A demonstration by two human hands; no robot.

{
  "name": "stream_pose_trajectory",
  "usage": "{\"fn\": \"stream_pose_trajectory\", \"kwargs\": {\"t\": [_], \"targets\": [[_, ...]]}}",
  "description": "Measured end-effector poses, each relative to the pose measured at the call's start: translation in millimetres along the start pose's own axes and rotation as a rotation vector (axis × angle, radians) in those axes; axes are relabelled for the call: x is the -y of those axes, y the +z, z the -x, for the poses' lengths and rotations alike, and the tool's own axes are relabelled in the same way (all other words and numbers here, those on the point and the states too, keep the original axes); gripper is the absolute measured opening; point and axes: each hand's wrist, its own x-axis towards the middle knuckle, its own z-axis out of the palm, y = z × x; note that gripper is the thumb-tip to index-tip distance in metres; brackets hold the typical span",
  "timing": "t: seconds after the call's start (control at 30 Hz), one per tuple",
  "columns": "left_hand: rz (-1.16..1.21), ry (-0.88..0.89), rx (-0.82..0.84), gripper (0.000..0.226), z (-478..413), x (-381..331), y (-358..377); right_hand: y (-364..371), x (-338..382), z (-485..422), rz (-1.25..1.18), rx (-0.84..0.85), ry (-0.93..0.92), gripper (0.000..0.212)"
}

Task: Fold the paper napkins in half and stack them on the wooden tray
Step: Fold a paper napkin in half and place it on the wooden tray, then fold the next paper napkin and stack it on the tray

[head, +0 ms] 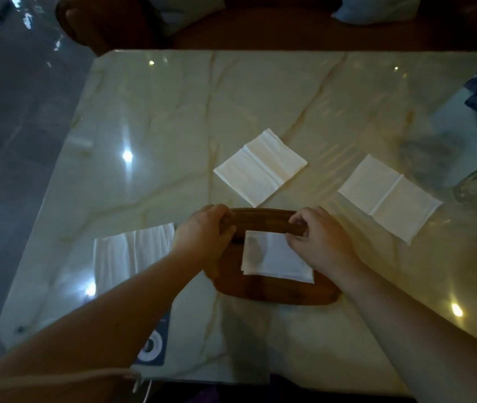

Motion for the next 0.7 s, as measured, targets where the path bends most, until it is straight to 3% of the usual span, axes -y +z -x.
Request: {"fn": "stream_pose_trajectory", "kwargs": {"t": [0.27,0.53,0.7], "targets": [[-0.095,-0.050,-0.128,0.025,14.6,93.9,-73.4,43.7,93.6,-6.4,-0.194,0.185,0.020,0.013],[-0.229,-0.108,-0.030,0.034,27.1,182.2,-108.9,103.7,153.8,5.5,-0.070,0.329,0.036,0.015],[-0.258,-0.102,0.070,0.038,29.8,215.2,-111.1,122.4,168.9,24.1,-0.043,0.306,0.114,0.021]]}}
